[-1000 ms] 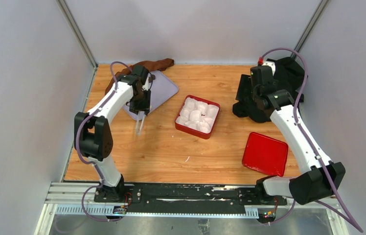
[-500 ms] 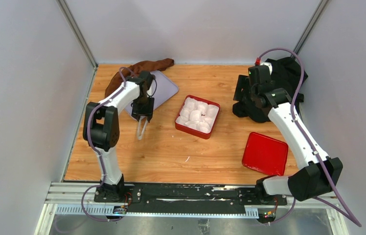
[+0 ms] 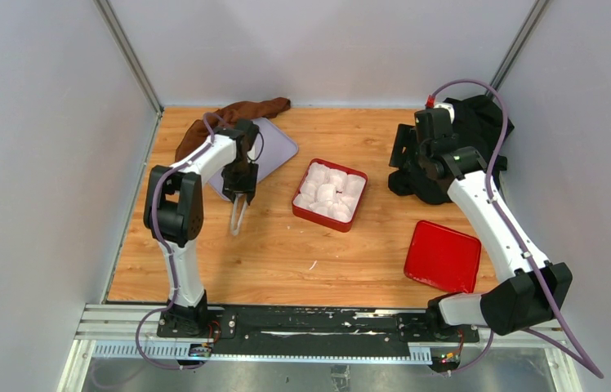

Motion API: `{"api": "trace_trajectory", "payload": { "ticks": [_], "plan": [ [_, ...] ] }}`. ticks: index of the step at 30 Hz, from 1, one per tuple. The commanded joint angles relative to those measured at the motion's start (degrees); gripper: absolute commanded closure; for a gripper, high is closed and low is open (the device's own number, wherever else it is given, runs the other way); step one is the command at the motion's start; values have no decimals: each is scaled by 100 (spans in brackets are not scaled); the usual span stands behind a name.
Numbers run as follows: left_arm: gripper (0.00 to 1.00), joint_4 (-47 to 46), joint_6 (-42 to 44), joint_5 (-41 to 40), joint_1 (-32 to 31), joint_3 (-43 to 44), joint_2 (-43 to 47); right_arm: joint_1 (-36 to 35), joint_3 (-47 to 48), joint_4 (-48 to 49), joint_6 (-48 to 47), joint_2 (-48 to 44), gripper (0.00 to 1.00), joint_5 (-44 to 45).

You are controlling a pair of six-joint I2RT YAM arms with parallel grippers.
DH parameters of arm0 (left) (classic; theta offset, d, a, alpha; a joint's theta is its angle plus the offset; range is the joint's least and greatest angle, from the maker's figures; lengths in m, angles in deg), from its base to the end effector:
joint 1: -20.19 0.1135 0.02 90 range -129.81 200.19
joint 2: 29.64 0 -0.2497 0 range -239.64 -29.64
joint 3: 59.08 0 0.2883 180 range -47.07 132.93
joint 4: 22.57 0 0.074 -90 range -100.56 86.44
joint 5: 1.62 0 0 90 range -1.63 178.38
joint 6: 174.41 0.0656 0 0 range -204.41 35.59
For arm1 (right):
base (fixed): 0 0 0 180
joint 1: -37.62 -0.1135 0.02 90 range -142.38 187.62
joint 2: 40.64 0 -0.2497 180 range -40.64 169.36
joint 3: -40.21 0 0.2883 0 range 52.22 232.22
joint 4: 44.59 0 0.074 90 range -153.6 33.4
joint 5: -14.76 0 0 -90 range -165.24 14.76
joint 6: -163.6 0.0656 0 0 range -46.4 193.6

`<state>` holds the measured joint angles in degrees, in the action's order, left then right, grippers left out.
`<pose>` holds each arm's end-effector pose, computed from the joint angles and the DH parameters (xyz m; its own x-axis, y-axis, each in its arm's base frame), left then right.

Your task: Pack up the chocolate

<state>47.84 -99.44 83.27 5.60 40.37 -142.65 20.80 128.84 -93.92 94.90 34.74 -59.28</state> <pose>0.4007 -0.0983 0.1372 -0.9922 -0.0086 -0.1244 -0.0160 0.9982 0.0583 0.3387 0.0835 0.3405 -0.5490 0.1989 -0.8118 0.1438 0.9793 0.1427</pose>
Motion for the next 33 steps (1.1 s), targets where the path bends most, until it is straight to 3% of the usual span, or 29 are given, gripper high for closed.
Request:
{"api": "trace_trajectory", "payload": {
  "ticks": [1, 19, 26, 33],
  "plan": [
    [52, 71, 35, 48, 35, -30, 21, 39, 55, -78, 73, -74, 6, 24],
    [57, 80, -39, 201, 35, -240, 198, 38, -129, -36, 93, -180, 6, 55],
    [71, 102, -60, 204, 43, -166, 238, 42, -212, -30, 136, -257, 6, 91],
    [78, 130, -110, 88, 53, -61, 549, 39, -269, -34, 158, -358, 6, 126]
  ]
}}
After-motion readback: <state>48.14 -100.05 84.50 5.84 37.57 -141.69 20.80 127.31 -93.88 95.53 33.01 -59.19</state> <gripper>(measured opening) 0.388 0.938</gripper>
